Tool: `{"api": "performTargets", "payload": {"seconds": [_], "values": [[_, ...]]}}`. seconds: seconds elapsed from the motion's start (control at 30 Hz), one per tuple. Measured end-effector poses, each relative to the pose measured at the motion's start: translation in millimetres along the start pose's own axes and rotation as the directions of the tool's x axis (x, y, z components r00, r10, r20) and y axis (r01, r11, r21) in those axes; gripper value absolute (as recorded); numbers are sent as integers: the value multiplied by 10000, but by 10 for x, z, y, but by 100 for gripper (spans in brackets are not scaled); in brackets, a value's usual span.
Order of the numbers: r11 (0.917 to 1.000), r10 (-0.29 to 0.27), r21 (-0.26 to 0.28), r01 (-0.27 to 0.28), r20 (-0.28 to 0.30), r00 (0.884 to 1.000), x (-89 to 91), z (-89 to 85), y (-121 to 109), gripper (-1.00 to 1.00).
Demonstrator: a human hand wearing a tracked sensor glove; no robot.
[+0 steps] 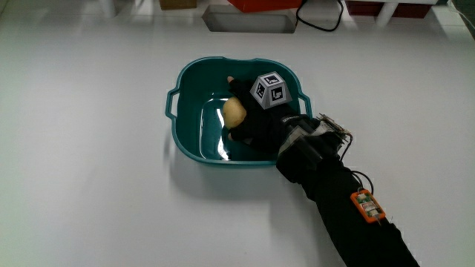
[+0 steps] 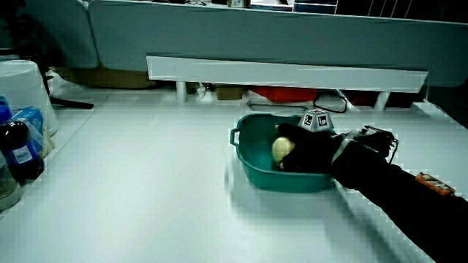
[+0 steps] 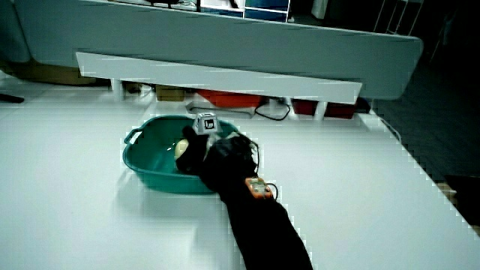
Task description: Place pear into plate
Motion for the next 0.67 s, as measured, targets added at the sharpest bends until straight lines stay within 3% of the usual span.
{"api": "performTargets", "payload": {"seconds": [0.03, 0.2, 0.37, 0.5, 0.57, 0.67], "values": [[9998, -169, -39, 169, 25, 9999, 21, -16, 19, -72], [10000, 72, 5, -72, -38, 10000, 13, 42, -3, -100], [9992, 89, 380, -82, -189, 9998, 48, 145, -74, -100], [9950, 714, 733, -673, -550, 9959, 92, 297, -226, -100], [9927, 749, 993, -681, -660, 9950, 133, 384, -329, -100], [9936, 645, 959, -602, -424, 9970, 223, 408, -420, -100]]}}
